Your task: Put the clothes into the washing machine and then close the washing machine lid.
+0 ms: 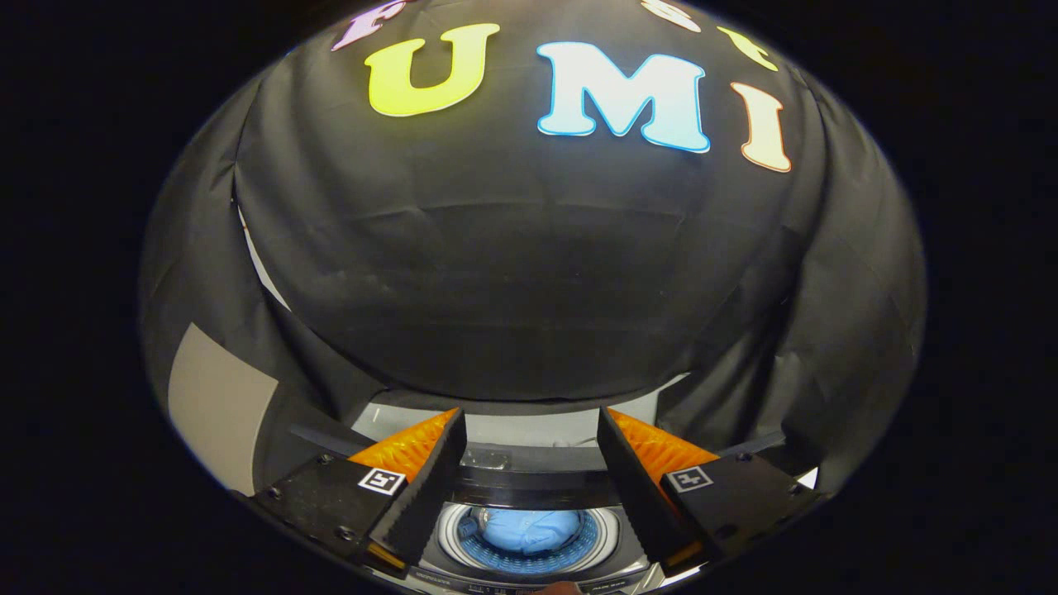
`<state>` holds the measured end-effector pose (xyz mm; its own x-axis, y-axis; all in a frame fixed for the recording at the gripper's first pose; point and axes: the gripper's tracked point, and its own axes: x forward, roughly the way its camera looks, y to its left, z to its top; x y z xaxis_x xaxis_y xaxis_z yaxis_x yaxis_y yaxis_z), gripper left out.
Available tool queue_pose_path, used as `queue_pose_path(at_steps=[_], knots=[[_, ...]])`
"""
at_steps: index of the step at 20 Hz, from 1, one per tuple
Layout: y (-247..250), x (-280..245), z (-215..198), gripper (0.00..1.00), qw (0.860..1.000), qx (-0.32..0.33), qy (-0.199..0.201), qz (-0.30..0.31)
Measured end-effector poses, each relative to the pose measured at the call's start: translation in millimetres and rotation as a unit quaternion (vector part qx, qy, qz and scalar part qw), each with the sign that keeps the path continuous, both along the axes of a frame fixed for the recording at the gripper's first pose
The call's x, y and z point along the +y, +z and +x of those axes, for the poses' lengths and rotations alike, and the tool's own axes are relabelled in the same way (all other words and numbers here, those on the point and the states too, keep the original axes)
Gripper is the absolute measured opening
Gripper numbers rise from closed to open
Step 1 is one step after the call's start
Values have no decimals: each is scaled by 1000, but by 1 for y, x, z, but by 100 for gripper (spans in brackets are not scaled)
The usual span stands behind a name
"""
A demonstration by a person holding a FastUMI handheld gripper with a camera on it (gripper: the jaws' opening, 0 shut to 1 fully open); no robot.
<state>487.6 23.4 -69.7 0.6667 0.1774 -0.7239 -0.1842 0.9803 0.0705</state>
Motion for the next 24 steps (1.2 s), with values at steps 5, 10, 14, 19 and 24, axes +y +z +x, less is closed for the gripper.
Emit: queue_pose_path(at_steps=[5,10,14,19,24], knots=[[-1,2,-4,98,1000,-5,-15,18],[2,0,-14,98,999,-42,-15,22],[3,-3,-27,99,996,-82,-15,29],[4,-4,-39,98,994,-100,-14,32],[3,-8,-62,98,993,-109,-14,32]])
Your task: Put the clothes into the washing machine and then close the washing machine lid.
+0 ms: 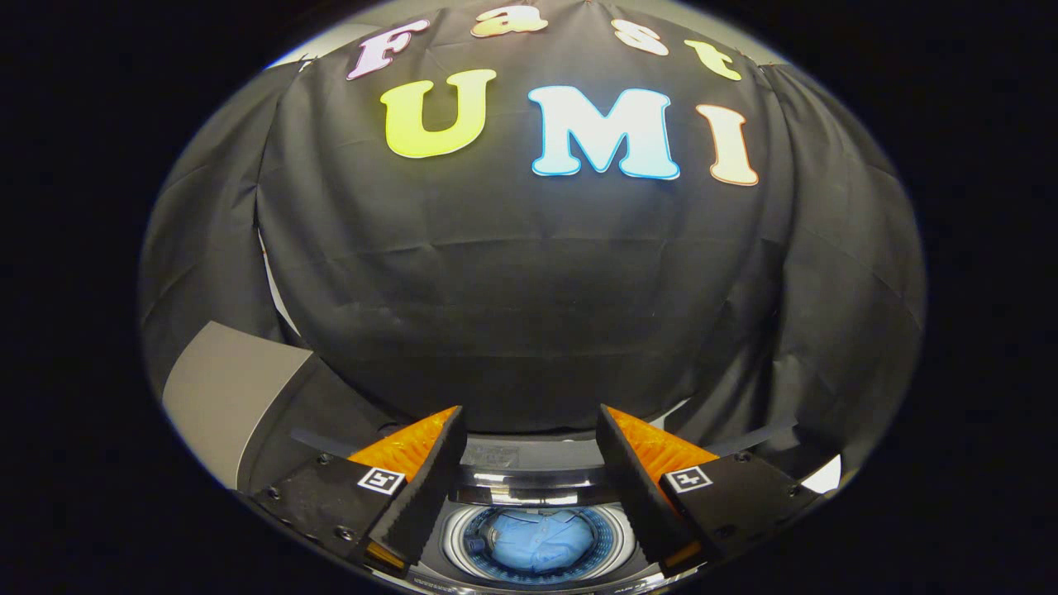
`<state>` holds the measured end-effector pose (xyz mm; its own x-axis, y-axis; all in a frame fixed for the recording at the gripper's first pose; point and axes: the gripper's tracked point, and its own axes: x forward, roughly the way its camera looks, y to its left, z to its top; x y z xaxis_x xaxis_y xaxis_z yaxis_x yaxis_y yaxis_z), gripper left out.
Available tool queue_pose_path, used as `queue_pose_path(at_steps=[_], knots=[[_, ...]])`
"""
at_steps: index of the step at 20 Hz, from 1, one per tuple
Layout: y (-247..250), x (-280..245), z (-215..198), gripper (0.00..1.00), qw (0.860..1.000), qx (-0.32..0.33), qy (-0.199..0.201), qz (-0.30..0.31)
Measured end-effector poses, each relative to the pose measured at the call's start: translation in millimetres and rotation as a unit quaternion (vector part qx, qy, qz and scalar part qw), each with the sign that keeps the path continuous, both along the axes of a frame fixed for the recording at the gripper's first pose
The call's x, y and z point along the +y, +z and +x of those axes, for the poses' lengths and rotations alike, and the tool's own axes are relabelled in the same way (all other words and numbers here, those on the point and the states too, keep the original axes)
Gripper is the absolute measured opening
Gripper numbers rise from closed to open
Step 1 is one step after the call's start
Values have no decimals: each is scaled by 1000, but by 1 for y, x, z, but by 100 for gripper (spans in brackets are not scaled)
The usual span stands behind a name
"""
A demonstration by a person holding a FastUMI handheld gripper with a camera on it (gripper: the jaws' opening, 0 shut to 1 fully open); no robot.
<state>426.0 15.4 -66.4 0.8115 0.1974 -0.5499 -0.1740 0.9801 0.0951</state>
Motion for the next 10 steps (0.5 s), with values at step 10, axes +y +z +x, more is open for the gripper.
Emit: queue_pose_path(at_steps=[10], knots=[[-4,-5,-37,98,999,-46,-2,7]])
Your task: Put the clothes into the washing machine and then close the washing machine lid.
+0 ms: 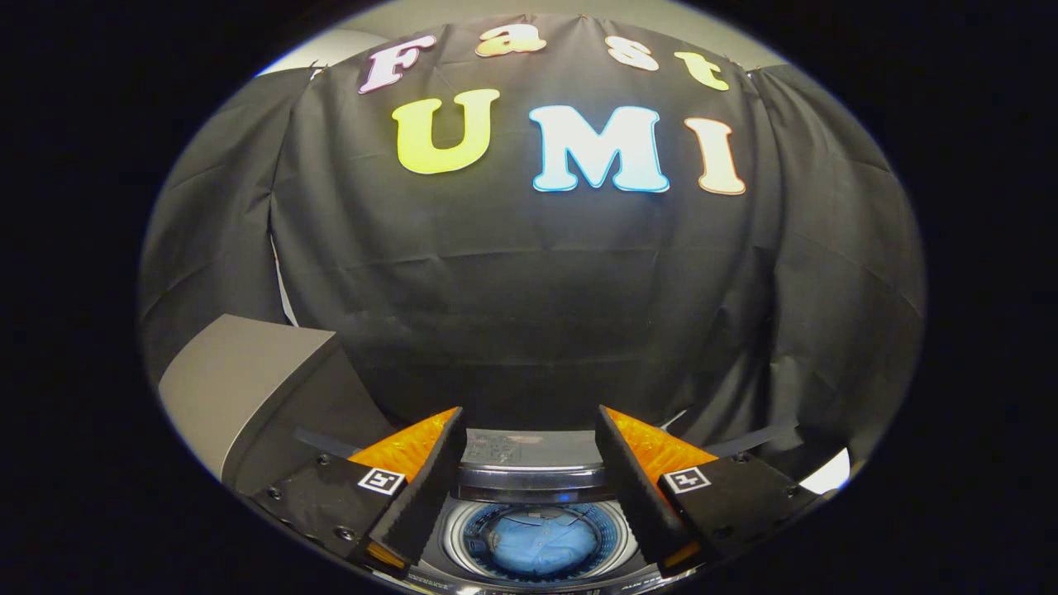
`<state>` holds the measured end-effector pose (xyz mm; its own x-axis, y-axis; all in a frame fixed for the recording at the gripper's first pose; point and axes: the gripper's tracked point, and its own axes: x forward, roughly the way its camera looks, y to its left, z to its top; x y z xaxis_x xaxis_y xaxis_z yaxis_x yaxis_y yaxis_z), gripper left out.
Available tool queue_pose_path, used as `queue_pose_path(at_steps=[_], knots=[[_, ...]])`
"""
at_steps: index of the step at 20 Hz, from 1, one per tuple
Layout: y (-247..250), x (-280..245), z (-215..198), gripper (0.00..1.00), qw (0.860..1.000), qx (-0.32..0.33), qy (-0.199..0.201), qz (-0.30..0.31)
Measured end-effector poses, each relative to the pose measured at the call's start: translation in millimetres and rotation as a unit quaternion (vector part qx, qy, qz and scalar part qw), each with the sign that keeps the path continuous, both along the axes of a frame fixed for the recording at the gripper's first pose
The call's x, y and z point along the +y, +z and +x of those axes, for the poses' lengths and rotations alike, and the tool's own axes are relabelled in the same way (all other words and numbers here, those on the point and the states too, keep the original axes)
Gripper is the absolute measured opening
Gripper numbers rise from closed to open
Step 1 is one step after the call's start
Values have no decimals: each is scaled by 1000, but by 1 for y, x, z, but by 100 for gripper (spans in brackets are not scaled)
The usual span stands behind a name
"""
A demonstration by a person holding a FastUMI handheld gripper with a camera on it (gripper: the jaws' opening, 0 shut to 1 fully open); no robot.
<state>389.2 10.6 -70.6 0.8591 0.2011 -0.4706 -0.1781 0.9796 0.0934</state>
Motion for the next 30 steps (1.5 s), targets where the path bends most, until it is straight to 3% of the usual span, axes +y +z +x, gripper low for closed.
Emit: queue_pose_path(at_steps=[20,27,30], knots=[[-41,-5,-98,100,997,-68,23,7],[-19,3,-118,100,995,-102,15,12],[3,7,-160,100,992,-128,2,18]])
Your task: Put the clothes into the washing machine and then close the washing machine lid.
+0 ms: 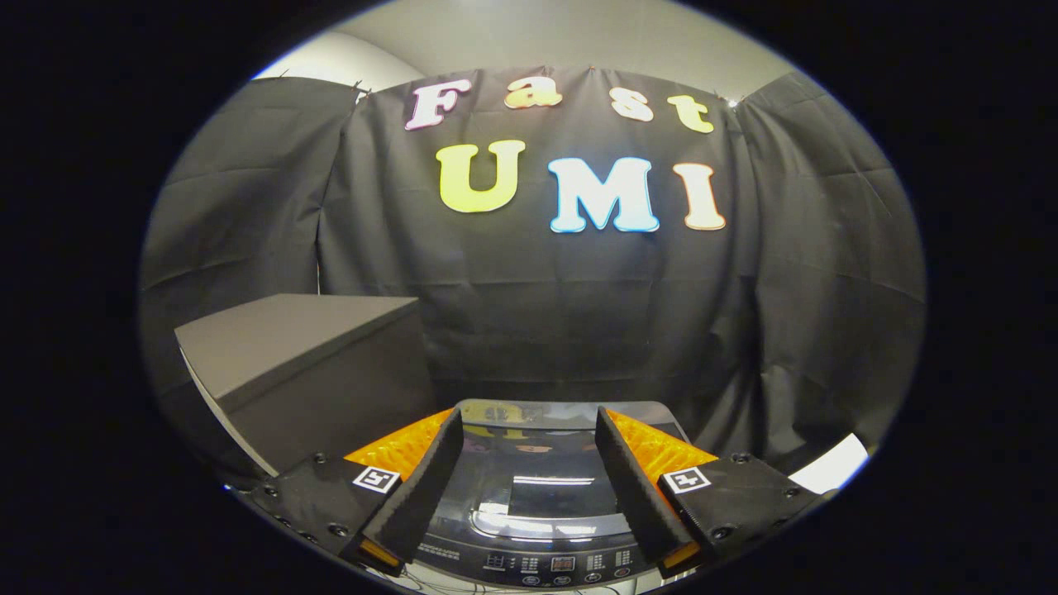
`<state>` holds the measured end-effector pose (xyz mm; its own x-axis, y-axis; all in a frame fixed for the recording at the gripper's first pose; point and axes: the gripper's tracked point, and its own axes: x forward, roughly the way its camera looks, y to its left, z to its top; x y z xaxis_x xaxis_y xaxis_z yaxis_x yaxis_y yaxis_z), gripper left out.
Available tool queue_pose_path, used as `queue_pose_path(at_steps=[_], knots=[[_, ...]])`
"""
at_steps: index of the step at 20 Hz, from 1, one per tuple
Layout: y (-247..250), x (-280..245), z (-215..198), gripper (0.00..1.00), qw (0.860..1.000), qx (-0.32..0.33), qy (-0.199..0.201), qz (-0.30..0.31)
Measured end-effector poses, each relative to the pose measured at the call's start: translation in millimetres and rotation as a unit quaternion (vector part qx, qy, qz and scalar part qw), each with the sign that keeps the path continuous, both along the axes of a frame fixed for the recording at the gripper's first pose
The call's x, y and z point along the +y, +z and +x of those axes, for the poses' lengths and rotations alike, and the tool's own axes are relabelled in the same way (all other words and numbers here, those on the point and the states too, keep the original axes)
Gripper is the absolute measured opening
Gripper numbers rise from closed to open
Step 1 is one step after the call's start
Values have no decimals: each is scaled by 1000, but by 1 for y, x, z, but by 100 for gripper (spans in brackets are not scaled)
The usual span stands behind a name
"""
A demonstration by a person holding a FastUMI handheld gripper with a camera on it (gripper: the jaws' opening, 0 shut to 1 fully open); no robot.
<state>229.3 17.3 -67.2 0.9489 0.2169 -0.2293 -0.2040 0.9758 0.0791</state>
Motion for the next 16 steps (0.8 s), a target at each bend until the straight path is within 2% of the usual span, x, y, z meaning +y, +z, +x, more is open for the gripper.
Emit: queue_pose_path(at_steps=[4,7,11,16], knots=[[32,5,-53,100,1000,-27,-5,-14],[67,6,-99,99,998,-59,-9,-4],[96,0,-155,99,996,-73,-35,21],[94,-7,-210,99,997,-62,-44,14]])
